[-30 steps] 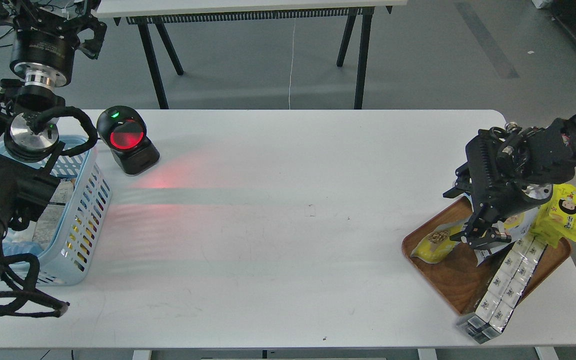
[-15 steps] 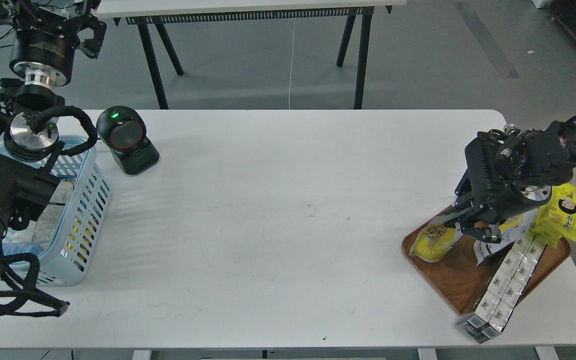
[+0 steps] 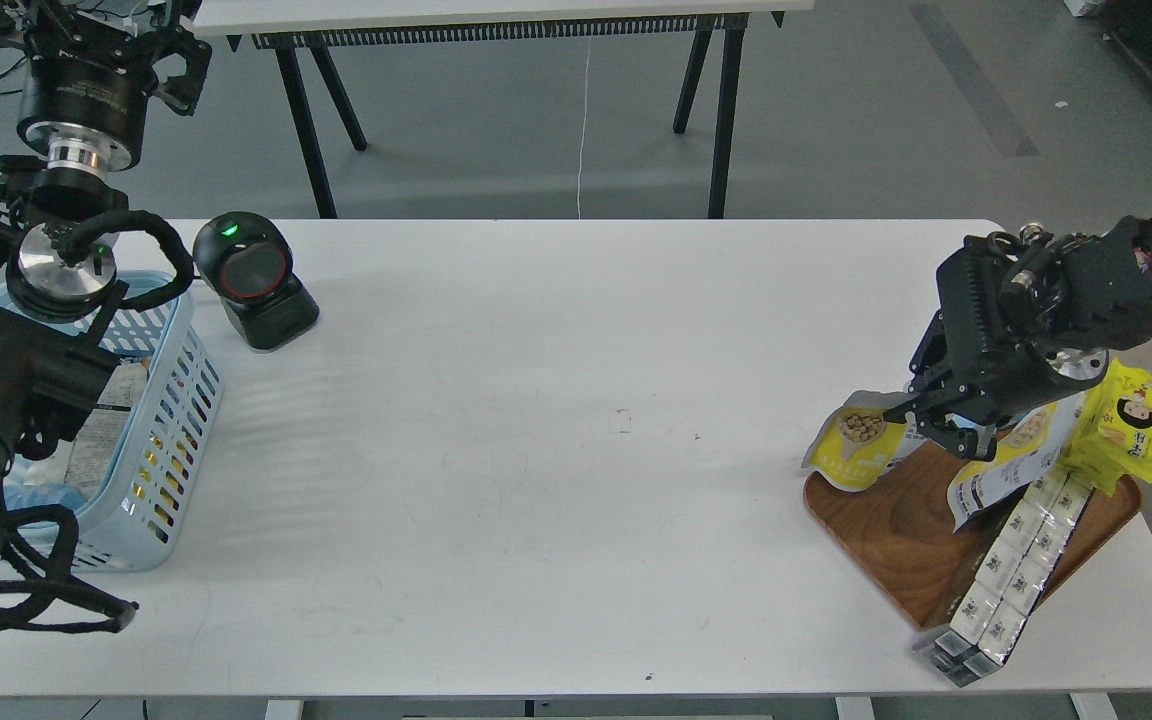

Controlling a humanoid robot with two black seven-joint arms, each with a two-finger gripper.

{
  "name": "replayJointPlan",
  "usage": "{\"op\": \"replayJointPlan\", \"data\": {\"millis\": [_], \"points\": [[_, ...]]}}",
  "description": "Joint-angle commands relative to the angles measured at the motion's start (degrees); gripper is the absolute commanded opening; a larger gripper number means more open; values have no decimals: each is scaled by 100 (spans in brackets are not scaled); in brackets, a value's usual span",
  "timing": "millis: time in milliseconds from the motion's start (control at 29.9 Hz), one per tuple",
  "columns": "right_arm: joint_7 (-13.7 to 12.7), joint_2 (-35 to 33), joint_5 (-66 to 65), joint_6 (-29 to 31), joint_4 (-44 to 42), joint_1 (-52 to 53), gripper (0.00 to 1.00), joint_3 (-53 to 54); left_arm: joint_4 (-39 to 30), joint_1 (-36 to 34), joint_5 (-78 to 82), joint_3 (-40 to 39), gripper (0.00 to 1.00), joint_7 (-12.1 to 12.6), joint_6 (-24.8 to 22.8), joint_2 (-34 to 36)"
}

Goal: Scan snack and place in basket
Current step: 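Lift the yellow snack bag and carry it toward the scanner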

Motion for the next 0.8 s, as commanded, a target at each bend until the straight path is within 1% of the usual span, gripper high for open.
{"op": "replayJointPlan", "data": {"millis": [0, 267, 434, 601, 768], "points": [[0, -102, 115, -1, 66, 188, 0, 234, -1, 1, -2, 4, 100, 0, 0, 9], [0, -120, 678, 87, -179, 154, 0, 1306, -1, 1, -2, 13, 100, 8, 0, 9], [0, 3, 758, 96, -601, -285, 0, 2053, -1, -8, -2, 39, 100, 8, 0, 44], [0, 486, 758, 96, -1014, -795, 0, 2923, -1, 1, 24, 66, 100, 8, 0, 44], [0, 1004, 758, 122, -1295, -963, 0, 3241, -1, 1, 33, 75, 100, 8, 0, 44]]}}
